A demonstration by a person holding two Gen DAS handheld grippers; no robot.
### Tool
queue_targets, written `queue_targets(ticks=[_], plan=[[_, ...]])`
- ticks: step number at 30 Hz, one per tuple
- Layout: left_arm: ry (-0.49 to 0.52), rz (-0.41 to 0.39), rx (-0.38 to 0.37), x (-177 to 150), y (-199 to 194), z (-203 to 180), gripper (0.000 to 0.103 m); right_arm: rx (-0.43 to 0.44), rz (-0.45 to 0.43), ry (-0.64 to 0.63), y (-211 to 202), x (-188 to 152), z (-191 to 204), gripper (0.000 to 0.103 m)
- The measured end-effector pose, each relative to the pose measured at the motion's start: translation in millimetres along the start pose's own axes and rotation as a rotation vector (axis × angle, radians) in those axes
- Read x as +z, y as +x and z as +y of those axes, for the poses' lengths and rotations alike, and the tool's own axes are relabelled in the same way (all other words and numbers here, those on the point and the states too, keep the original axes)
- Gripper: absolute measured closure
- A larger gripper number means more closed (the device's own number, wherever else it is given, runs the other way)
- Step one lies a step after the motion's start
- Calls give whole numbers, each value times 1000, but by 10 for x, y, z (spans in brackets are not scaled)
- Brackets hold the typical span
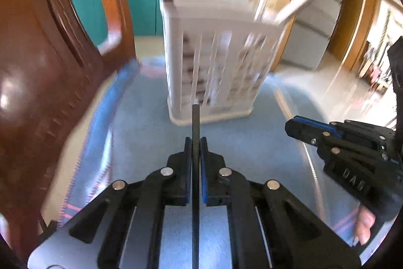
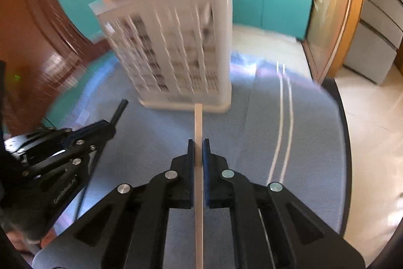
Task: Organize utensils
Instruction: 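Lift both chopsticks upright and carry them over the white holder, then lower both chopsticks into the holder and open both tools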
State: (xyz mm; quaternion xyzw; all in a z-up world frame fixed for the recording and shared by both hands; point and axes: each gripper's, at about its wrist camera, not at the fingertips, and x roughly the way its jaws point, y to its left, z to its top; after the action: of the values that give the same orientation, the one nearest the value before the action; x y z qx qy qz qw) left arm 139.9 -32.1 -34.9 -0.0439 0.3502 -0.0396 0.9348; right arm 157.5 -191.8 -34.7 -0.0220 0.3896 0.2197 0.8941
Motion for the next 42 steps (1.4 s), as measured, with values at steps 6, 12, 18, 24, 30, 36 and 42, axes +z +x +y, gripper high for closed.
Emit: queue_targets(ticks=[6,12,18,24,30,36,42], plan=[[-30,-216,-124,304,-1018,29,96,139,-186,-1,-892,202,12,96],[-24,-418,-168,710,-1687,14,96,234,-340,17,-1496,554,-65,96],[-88,-593,-172,1267,-1913,189,96,215,-474,79,-1747,1077,-225,96],[-121,-645,-114,1597,-1622,313,96,181,-573,144,-1724,1418,-375,96],[-170,-671,-71,1684,-1479,479,96,61,-616,131,-1570,1484,-313,96],[-185,-602,-35,1778,-1052,473,96,-55,-559,24,-1259,1458,-12,96],[-91,-517,29,1743,-659,222,96,-82,-530,-21,-1115,1387,121,96]])
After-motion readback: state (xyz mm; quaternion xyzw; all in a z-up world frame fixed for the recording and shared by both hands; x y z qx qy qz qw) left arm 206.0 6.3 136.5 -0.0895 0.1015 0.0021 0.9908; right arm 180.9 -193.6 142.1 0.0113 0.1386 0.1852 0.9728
